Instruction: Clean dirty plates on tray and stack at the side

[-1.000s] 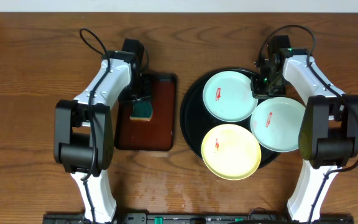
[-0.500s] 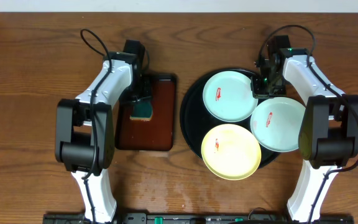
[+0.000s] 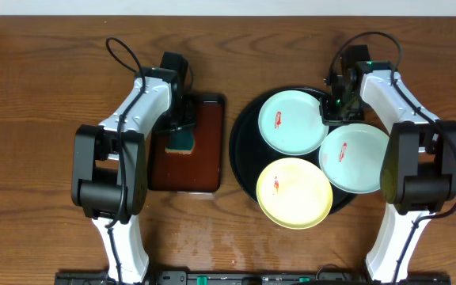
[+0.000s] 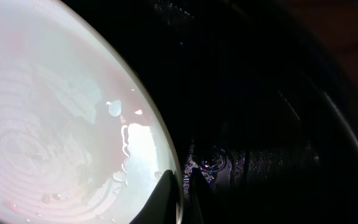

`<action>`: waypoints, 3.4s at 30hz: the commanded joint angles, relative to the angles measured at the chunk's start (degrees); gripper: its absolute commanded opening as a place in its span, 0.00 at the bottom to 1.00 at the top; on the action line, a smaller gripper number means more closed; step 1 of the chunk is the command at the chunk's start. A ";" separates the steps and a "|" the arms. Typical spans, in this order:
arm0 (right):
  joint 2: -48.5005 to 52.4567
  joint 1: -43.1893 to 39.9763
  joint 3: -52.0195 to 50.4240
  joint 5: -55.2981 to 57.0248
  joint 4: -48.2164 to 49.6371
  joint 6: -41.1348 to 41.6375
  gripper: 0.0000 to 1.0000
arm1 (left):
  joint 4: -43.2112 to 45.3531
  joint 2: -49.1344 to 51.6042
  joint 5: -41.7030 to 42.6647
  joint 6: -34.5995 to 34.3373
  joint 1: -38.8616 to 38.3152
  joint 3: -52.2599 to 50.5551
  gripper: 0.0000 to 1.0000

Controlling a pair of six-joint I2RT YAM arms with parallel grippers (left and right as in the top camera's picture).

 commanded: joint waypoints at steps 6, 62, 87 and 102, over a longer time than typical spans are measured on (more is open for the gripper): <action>0.35 0.35 -0.35 0.52 0.13 0.15 0.08 | 0.31 1.68 -0.70 0.31 -0.20 -2.97 0.33; 0.37 0.39 -0.72 0.55 1.16 0.15 0.01 | -0.68 -23.28 -0.72 1.18 -2.23 -0.87 0.07; 0.31 0.35 0.02 0.13 3.87 0.13 0.01 | 4.35 -27.41 -2.67 9.77 -2.45 -0.85 0.07; 0.31 0.35 0.02 0.13 3.52 0.15 0.01 | 8.92 -39.47 -5.20 4.37 -2.43 -0.87 0.07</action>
